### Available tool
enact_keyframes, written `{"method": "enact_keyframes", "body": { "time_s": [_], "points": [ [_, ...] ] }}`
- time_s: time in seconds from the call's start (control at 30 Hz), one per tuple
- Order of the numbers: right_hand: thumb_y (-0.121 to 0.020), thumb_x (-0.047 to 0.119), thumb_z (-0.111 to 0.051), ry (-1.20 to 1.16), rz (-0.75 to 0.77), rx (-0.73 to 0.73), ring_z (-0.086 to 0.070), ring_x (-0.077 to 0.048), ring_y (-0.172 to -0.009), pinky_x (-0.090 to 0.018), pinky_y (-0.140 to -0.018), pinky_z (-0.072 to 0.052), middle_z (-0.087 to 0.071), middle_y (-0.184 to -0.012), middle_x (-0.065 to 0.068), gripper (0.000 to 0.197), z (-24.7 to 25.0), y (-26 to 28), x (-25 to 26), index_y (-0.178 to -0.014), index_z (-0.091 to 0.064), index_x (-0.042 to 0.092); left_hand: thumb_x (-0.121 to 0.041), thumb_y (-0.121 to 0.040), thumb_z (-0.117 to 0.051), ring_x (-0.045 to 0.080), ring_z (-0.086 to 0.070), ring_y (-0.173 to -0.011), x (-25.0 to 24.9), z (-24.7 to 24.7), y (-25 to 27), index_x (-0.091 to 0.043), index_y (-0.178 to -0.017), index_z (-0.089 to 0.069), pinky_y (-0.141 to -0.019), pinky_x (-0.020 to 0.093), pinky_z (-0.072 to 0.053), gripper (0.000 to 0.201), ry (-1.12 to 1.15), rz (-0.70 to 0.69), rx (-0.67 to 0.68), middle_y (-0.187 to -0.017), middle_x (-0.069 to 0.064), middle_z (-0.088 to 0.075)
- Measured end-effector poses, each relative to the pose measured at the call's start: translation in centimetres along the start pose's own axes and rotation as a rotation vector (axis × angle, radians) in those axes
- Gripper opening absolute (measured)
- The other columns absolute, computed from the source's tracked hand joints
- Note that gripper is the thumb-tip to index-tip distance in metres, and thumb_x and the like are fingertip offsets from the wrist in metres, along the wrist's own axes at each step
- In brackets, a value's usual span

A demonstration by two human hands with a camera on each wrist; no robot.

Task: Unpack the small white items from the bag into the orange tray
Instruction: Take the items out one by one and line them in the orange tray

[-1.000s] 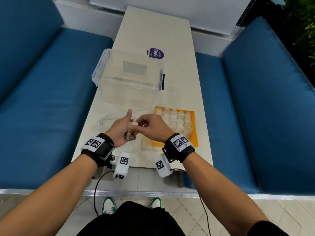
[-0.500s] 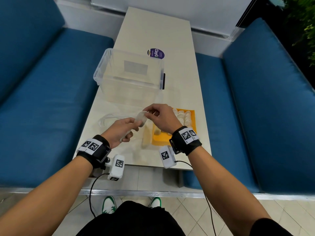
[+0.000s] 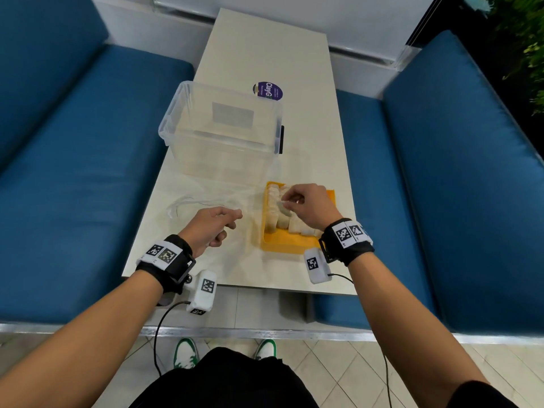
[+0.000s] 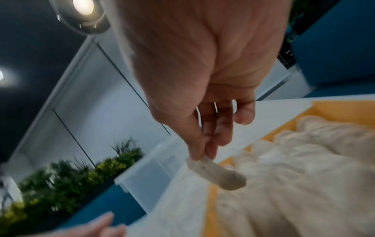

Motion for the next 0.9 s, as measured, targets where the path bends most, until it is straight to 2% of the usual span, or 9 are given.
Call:
{"method": "enact_keyframes", "body": {
  "time_s": [0.1,0.3,0.53,0.67,0.9],
  "points": [
    [-0.090,0.017,-0.074,0.112,-0.040,0.083,-0.058,-0.006,-0.080,-0.009,-0.071,-0.040,-0.068,-0.086,0.005,0.005,-1.6,0.4,-2.1,-0.094,-0.076,0.015,-0.036,-0.096,-0.071,0.010,-0.039,-0.050,0.1,0.2,-0.1,-0.008,-0.113,-0.074,-0.045,0.023,-0.028,0.033,-0.003,0.009,0.000,-0.096,0.005,-0.061],
    [-0.087,0.016,-0.075,0.142,-0.104,0.177,-0.065,-0.014,-0.081,-0.020,-0.070,-0.048,-0.071,-0.086,0.001,0.003,-4.2,0.2,-4.2,-0.090,-0.076,0.016,-0.034,-0.096,-0.071,0.011,-0.040,-0.053,0.1,0.8,-0.2,-0.013,-0.107,-0.076,-0.046,0.023,-0.030,0.024,-0.014,0.029,-0.022,-0.092,0.003,-0.060],
    [-0.087,0.012,-0.068,0.223,-0.163,0.116,-0.062,-0.014,-0.084,-0.023,-0.069,-0.045,-0.067,-0.093,0.001,0.011,-4.8,-1.0,-5.2,-0.090,-0.074,0.021,-0.032,-0.097,-0.070,0.011,-0.040,-0.053,0.1,1.3,-0.4,-0.010,-0.109,-0.074,-0.044,0.023,-0.028,0.026,-0.002,0.040,-0.039,-0.092,0.003,-0.059],
    [-0.085,0.012,-0.067,0.222,-0.190,0.074,-0.064,-0.016,-0.085,-0.030,-0.075,-0.056,-0.070,-0.092,0.000,0.013,-4.8,-1.3,-5.6,-0.089,-0.073,0.023,-0.032,-0.097,-0.070,0.011,-0.041,-0.053,0.0,1.5,-0.5,-0.009,-0.111,-0.073,-0.043,0.022,-0.028,0.027,0.003,0.041,-0.038,-0.091,0.003,-0.057],
    [-0.086,0.012,-0.071,0.168,-0.192,0.017,-0.064,-0.016,-0.084,-0.022,-0.070,-0.048,-0.070,-0.090,-0.002,0.008,-4.7,-1.4,-5.7,-0.090,-0.073,0.019,-0.034,-0.097,-0.069,0.011,-0.040,-0.054,0.2,1.3,-0.6,-0.008,-0.110,-0.073,-0.044,0.022,-0.028,0.029,0.019,0.060,-0.038,-0.088,0.002,-0.053]
  ]
}}
Point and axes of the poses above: each hand's wrist, its own y-axis away from the middle knuckle, its own z-axis out of the back of the hand, x = y × z, the point moved 6 cm from there along -y, towards the middle knuckle
